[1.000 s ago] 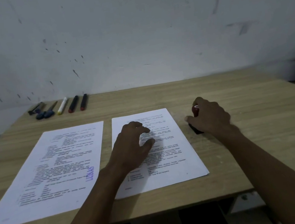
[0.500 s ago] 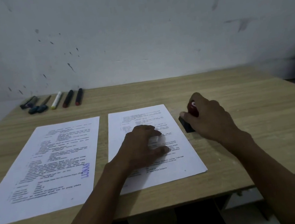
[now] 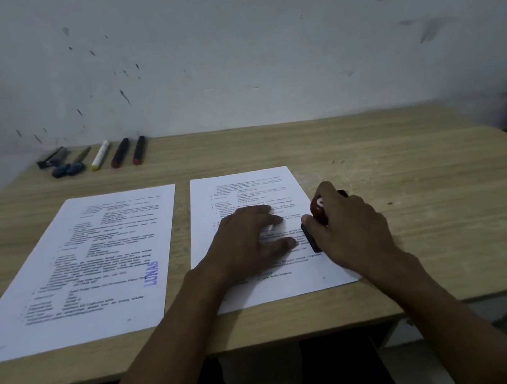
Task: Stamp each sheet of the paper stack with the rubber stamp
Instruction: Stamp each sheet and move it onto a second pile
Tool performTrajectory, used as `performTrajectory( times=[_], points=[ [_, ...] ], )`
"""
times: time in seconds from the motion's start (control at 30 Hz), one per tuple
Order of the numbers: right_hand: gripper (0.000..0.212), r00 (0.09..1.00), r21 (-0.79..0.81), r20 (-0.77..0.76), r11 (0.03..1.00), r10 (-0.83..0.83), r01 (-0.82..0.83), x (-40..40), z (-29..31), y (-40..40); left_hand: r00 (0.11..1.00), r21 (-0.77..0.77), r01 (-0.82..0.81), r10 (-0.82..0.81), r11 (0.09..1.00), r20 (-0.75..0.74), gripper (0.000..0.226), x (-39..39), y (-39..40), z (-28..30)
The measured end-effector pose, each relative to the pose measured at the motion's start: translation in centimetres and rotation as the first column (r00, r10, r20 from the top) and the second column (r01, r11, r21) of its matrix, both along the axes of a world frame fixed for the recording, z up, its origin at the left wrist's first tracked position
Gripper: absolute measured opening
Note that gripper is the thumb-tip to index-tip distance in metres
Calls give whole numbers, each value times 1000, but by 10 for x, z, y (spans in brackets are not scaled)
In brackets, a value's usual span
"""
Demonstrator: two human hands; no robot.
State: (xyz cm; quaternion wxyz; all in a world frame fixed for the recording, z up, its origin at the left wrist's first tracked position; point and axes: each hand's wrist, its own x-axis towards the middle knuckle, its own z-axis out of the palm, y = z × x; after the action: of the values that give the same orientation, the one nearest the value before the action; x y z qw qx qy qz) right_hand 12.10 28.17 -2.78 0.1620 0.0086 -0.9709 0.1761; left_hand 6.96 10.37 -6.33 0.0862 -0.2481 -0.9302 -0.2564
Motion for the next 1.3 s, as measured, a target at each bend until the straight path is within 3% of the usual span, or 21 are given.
performTrajectory(
  times=[0.53,1.3],
  points=[
    [26,995,136,12,986,-96,93,0,4,-12,1000,44,3,-4,999,9,58,-3,-3,-4],
    [23,994,170,24,981,-103,97,-5,2,-11,1000,44,1,-1,999,-10,53,4,-4,-4]
  ],
)
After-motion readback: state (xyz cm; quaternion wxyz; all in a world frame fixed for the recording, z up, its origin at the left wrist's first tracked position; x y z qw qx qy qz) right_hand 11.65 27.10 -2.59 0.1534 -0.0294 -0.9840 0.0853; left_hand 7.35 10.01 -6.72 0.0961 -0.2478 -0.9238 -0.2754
